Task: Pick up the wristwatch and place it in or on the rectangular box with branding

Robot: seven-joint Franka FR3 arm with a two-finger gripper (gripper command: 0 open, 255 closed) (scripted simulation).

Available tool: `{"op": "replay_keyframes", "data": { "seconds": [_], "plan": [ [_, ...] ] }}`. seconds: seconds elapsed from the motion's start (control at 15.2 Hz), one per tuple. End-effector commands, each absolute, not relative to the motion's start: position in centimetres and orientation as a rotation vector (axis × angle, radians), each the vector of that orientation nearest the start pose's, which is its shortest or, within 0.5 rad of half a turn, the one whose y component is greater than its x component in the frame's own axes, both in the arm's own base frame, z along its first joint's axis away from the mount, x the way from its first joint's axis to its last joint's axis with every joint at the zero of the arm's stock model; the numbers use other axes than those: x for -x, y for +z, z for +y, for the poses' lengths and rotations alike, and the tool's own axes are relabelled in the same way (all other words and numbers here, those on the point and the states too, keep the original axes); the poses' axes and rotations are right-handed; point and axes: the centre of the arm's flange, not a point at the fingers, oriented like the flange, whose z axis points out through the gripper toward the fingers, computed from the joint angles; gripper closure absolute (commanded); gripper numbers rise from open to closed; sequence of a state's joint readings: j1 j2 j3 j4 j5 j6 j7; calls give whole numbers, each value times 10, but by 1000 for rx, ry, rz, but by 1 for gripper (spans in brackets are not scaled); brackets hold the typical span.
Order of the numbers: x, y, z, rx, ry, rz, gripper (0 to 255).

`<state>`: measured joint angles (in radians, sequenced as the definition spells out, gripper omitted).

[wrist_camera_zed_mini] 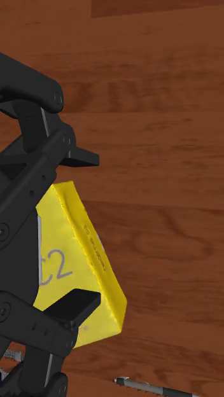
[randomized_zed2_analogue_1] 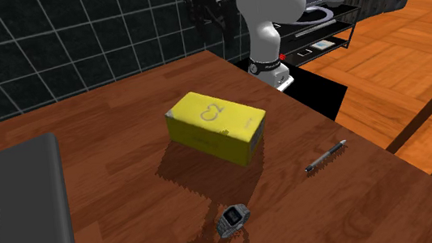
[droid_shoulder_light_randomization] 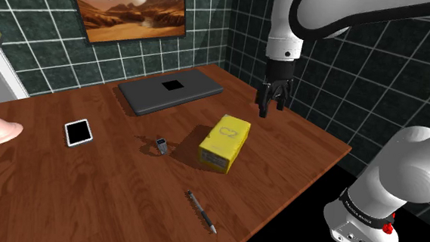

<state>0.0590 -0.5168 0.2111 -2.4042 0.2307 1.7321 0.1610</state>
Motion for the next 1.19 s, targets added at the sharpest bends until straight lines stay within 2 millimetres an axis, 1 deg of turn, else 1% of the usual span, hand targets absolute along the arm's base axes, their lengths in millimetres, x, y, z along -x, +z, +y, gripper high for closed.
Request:
{"op": "replay_keyframes", "data": {
  "seconds": [0.0, 1.12],
  "plan": [
    [-373, 472, 144, 3036, 265, -21, 0],
    [-488, 392, 304, 2984, 176, 25, 0]
  ]
}}
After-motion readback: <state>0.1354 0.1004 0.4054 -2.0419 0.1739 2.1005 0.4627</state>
